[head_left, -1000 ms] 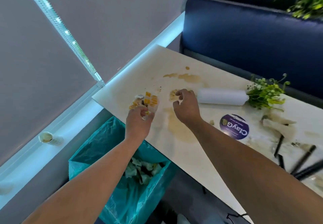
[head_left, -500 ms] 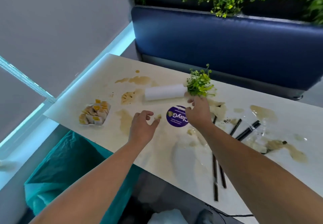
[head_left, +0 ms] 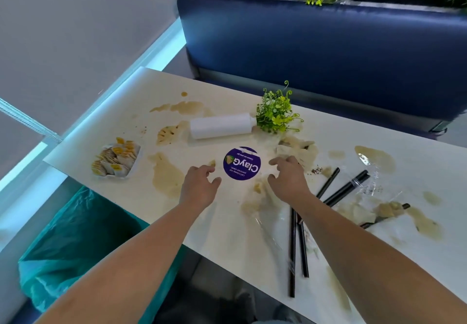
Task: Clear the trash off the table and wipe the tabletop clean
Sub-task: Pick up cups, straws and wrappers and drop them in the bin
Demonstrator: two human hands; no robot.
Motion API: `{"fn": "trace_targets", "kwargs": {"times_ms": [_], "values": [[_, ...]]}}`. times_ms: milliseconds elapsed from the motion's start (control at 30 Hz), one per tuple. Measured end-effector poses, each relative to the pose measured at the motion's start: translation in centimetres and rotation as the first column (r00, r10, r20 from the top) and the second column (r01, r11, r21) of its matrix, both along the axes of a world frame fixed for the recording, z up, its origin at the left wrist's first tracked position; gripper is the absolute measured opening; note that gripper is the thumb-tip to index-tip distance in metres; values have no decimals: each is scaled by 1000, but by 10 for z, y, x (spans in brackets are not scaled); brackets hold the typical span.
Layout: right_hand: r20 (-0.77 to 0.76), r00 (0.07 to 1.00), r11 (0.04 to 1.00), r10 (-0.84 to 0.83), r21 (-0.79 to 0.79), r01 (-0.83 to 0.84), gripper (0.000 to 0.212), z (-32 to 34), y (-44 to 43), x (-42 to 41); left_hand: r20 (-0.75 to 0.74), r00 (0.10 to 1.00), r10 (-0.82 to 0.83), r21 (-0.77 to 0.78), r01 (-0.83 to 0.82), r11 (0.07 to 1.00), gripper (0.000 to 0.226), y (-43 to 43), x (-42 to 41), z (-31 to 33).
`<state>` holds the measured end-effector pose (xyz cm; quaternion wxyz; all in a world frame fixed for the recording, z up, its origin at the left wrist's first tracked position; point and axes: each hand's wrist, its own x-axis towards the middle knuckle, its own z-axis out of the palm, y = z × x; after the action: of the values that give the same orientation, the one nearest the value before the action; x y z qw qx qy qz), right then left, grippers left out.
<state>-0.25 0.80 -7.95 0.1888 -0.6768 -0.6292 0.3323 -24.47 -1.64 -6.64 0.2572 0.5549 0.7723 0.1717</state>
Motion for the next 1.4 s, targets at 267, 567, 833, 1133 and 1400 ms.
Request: {"fn": "trace_targets", "kwargs": {"times_ms": [267,567,833,1133,1400], "values": [[122,977,984,173,15,-176,50,-44,31,-45,-47,999,8,-28,-9,1000,37,41,-30,-45],[331,921,965,206,89,-248,40,-68,69,-86,-83,996,-20,37,23,999,19,68,-36,-69],[327,929,964,172,137,-226,23,-70,79,-102,-69,997,-39,21,40,999,12,78,-38,-74],[275,948,956,157,199,-216,19,-73,82,-114,118,992,38,78,-48,996,15,79,-39,-81],[130,989,956,65,276,-99,12,-69,75,-114,414,900,134,5,-149,989,16,83,-28,-68]]}}
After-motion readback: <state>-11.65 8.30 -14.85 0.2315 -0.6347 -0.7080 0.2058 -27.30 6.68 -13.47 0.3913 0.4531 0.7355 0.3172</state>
